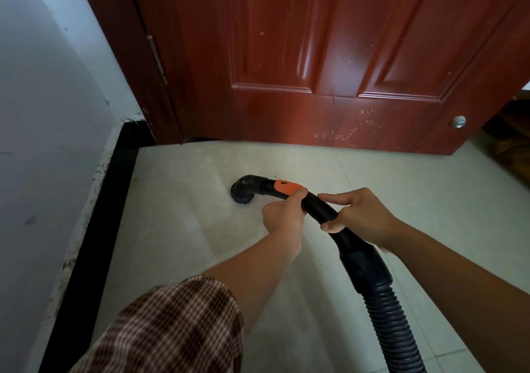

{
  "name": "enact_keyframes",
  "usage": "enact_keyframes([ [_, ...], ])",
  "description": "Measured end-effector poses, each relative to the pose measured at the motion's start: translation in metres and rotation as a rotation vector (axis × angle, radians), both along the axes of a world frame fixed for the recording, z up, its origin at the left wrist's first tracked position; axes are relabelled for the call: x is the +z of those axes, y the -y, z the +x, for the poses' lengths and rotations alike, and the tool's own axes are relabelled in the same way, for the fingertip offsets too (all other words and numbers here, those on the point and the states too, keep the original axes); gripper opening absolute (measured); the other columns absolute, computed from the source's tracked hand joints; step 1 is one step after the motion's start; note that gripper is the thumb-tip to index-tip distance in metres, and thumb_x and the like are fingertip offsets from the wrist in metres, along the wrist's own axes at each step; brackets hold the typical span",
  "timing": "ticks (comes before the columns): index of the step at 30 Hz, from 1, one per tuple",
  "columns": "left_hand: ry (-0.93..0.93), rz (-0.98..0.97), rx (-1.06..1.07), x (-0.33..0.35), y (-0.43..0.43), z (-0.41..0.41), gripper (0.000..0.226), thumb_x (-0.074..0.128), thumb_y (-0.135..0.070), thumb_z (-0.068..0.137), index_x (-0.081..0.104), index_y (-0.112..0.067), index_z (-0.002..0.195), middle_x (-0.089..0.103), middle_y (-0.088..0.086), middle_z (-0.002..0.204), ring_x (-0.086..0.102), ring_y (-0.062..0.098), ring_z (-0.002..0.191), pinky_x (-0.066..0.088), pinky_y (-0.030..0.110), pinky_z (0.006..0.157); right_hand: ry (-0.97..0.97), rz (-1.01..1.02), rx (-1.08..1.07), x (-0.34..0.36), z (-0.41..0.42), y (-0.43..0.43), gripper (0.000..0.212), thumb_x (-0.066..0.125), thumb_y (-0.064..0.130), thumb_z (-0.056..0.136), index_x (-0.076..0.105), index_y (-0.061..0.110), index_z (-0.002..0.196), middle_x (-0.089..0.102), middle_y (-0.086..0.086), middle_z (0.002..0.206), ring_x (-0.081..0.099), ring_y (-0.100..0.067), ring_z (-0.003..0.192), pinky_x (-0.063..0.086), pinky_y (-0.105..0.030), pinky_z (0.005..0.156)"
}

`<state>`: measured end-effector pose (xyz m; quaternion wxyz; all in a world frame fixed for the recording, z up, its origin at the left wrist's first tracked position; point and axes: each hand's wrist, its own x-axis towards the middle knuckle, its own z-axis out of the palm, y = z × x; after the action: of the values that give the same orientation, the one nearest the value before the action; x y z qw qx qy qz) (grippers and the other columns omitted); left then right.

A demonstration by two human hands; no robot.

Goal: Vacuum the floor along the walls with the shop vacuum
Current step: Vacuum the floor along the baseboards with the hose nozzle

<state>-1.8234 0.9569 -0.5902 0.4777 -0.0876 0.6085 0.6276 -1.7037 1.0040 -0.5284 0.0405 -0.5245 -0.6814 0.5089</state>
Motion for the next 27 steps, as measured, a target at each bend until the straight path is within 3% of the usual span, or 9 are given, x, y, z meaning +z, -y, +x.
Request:
enact_keyframes([
  [5,-0.002,-0.025,-0.014,0.002,0.008,0.001,0.020,0.080,-0.023,0.076,0.067,-0.009,0.082,0.074,0.004,0.079,0.073,0.019,0.076,0.048,0.023,0.062,-0.010,-0.033,0.028,0.001,0.003,0.002,0.059,0.075,-0.006,0.071,0.071,0.027,0.119,0.076,0.009,0.073,0.068,-0.007,0.058,0.050,-0.021,0.060],
  [11,-0.027,-0.029,-0.006,0.000,0.008,-0.013,0.018,0.079,-0.024,0.078,0.066,-0.011,0.077,0.072,0.002,0.078,0.073,0.020,0.080,0.046,0.023,0.061,-0.041,-0.026,0.012,-0.008,-0.012,0.006,0.062,0.076,-0.004,0.071,0.068,0.028,0.123,0.075,0.009,0.090,0.071,-0.017,0.079,0.052,-0.025,0.066],
  [18,-0.063,-0.032,0.007,-0.007,0.003,-0.033,0.019,0.080,-0.026,0.076,0.068,-0.010,0.079,0.073,0.002,0.077,0.073,0.016,0.076,0.048,0.022,0.063,-0.065,0.006,-0.006,-0.016,-0.033,0.005,0.061,0.076,-0.001,0.074,0.067,0.028,0.126,0.075,0.002,0.093,0.070,-0.021,0.077,0.052,-0.026,0.066],
  [24,-0.066,0.004,0.045,-0.011,-0.004,-0.052,0.017,0.082,-0.020,0.073,0.070,-0.009,0.077,0.075,0.004,0.075,0.074,0.017,0.075,0.054,0.027,0.074,-0.086,0.042,0.000,-0.018,-0.055,0.002,0.059,0.074,-0.001,0.074,0.068,0.031,0.123,0.075,0.000,0.088,0.067,-0.020,0.071,0.053,-0.028,0.069],
  [27,-0.085,-0.001,0.058,-0.014,-0.006,-0.066,0.019,0.083,-0.020,0.072,0.070,-0.008,0.077,0.075,0.004,0.075,0.074,0.018,0.074,0.056,0.030,0.078,-0.087,0.054,0.021,-0.020,-0.069,0.002,0.060,0.074,0.000,0.076,0.065,0.029,0.128,0.070,0.005,0.076,0.064,-0.017,0.065,0.050,-0.025,0.063],
])
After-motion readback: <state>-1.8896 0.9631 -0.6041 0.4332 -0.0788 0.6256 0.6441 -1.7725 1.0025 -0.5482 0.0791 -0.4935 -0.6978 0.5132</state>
